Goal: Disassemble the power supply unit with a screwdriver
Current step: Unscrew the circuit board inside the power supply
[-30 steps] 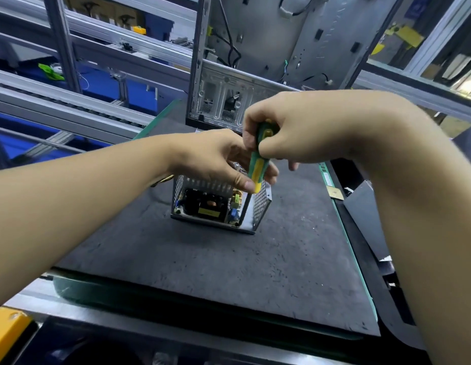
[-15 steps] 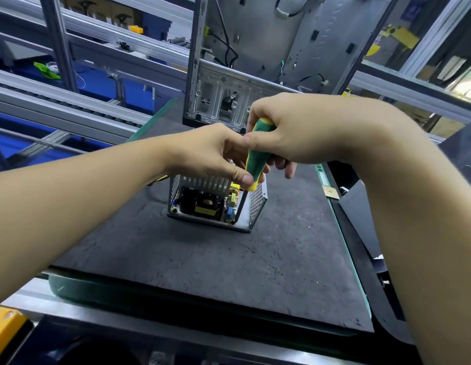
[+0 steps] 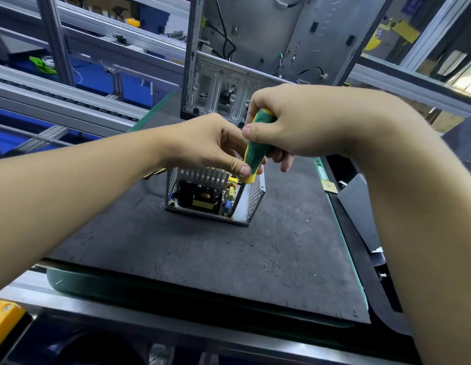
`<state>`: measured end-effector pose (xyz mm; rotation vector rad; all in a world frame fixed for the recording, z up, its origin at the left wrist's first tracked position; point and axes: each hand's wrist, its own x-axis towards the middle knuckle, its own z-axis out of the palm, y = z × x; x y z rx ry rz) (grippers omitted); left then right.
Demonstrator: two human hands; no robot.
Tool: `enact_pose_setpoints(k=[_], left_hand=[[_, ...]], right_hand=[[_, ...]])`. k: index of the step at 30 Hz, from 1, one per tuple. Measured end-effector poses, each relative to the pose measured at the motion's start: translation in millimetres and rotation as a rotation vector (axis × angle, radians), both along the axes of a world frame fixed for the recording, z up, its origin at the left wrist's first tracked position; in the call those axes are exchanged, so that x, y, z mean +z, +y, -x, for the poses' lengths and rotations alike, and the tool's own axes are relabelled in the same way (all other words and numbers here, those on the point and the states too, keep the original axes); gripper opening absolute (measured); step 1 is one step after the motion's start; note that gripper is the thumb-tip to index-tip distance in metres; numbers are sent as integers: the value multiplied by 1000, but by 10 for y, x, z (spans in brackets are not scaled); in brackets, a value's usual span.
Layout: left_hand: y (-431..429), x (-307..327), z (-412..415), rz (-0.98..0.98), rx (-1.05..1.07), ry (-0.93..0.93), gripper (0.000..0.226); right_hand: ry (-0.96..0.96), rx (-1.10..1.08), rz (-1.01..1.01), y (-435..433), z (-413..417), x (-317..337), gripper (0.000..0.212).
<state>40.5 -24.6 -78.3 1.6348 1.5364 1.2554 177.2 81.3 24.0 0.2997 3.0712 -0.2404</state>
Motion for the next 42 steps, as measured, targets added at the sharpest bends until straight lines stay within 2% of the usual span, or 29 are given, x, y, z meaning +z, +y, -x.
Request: enact_pose_setpoints(k=[3, 6, 8, 10, 14, 17, 19, 21, 22, 27, 30, 33, 36, 37, 39, 42], left_hand=[[-25, 6, 31, 20, -21, -23, 33], [-53, 32, 44, 58, -48, 52, 37], [-54, 60, 50, 100, -23, 183, 37], [-43, 92, 31, 164, 4, 390, 38], [-1, 100, -97, 351, -26, 715, 70], [33, 44, -186, 397, -14, 913, 70], [51, 3, -205, 371, 2, 861, 48], [60, -12, -213, 337, 11, 716, 18], [69, -16, -222, 325, 21, 661, 12], [81, 22, -291, 282, 59, 582, 10], [128, 147, -311, 201, 199, 715, 11], [248, 304, -424, 268, 247, 915, 17], [424, 386, -737, 180, 311, 917, 22], [506, 384, -876, 145, 292, 892, 23], [723, 285, -1191, 205, 140, 764, 23], [1174, -78, -1654, 415, -61, 324, 23]], right_hand=[[4, -1, 48, 25, -44, 51, 19], [69, -10, 96, 60, -118, 166, 19], [96, -20, 146, 78, -173, 244, 19], [99, -21, 181, 86, -223, 289, 20], [117, -17, 218, 129, -324, 362, 21], [144, -30, 217, 167, -396, 416, 20], [175, -38, 229, 193, -434, 445, 18], [187, -42, 234, 219, -467, 469, 18], [186, -41, 233, 233, -485, 474, 18], [213, -89, 243, 331, -594, 480, 20], [254, -187, 146, 440, -666, 516, 23], [252, -288, 23, 543, -726, 544, 29], [250, -372, -107, 629, -831, 538, 37], [258, -403, -134, 664, -877, 536, 37], [275, -460, -174, 728, -977, 537, 39], [273, -512, -185, 806, -1132, 548, 40]])
